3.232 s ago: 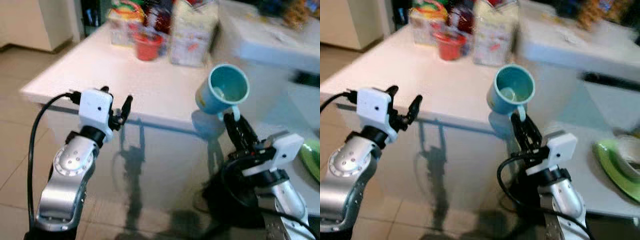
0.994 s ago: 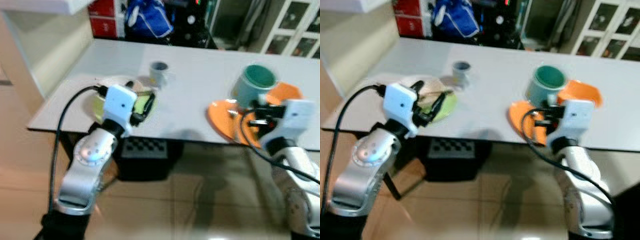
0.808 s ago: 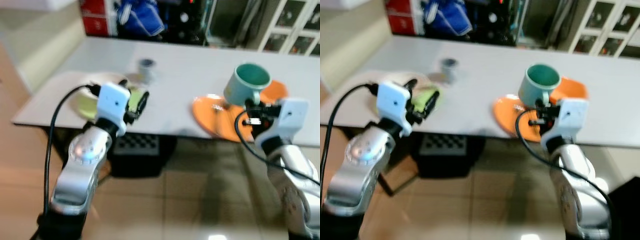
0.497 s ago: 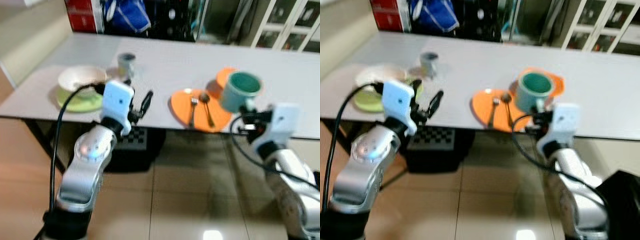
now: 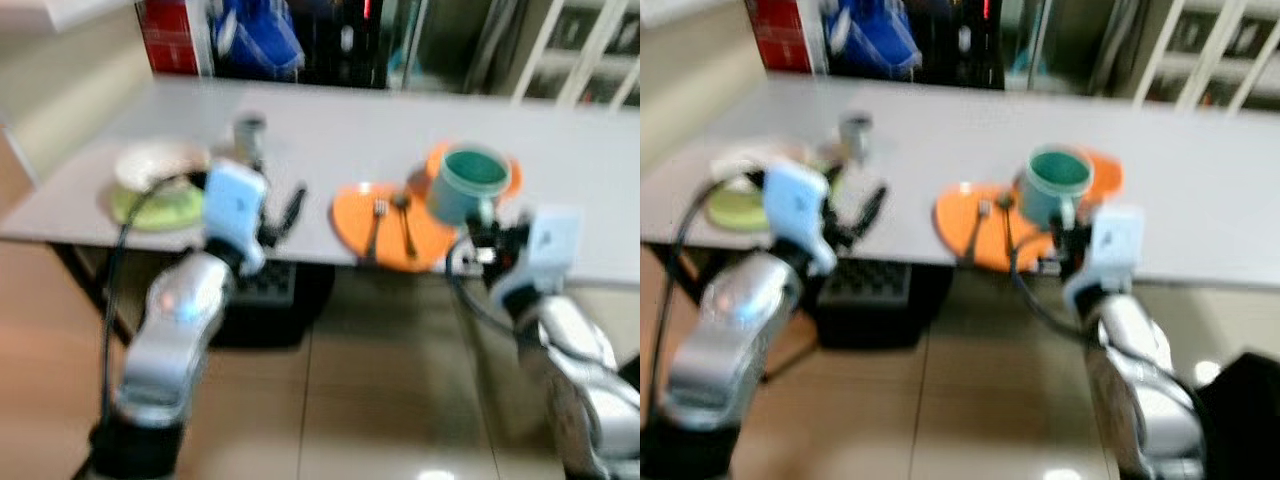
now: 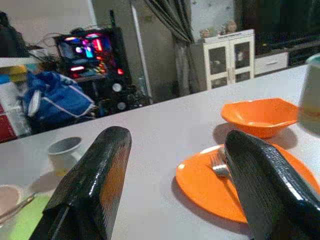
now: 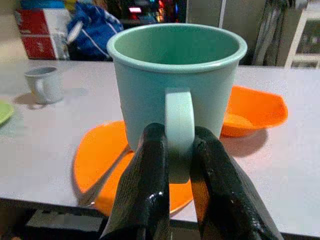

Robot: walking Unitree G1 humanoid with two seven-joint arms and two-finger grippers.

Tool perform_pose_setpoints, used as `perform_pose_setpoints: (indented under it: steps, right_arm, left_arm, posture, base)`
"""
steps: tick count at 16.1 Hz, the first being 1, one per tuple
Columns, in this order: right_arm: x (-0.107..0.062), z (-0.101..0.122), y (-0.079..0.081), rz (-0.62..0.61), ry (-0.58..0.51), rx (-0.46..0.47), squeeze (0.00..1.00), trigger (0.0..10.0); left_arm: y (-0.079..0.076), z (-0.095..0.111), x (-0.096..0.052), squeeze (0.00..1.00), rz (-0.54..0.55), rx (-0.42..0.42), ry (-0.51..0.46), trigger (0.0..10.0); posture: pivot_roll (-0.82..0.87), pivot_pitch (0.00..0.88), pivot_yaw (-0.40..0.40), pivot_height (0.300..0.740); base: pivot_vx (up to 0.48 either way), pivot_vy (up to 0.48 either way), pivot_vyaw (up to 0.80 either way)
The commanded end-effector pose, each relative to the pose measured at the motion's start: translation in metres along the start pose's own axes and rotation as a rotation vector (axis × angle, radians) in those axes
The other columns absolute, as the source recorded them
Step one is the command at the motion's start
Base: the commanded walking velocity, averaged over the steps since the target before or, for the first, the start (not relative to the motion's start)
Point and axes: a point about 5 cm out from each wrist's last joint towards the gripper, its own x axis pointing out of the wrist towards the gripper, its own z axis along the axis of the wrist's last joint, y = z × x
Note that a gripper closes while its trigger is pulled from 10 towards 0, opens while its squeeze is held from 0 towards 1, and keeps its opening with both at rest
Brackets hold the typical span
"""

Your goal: Setting the table

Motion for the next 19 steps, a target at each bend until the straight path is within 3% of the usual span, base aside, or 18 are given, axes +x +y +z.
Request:
perform_pose_setpoints:
  steps: [1, 19]
  right_arm:
    - [0.0025, 0.0052, 0.0029, 0.009, -0.02, -0.004, 0.0, 10.0]
    - [0.0033, 0.005, 0.0058, 0.041, -0.027, 0.023, 0.0, 10.0]
  left_arm:
    - [0.0062, 0.0008, -0.0005, 0.0, 0.011, 0.01, 0.006, 10.0]
    - [-0.0035, -0.0038, -0.0068, 0.0, -0.075, 0.024, 0.031, 10.0]
  posture:
    - [-0.02, 0.0, -0.036, 0.74]
    - [-0.02, 0.0, -0.043, 0.74]
  base:
    - [0.454, 0.0, 0.0]
    - [0.422, 0.0, -0.1]
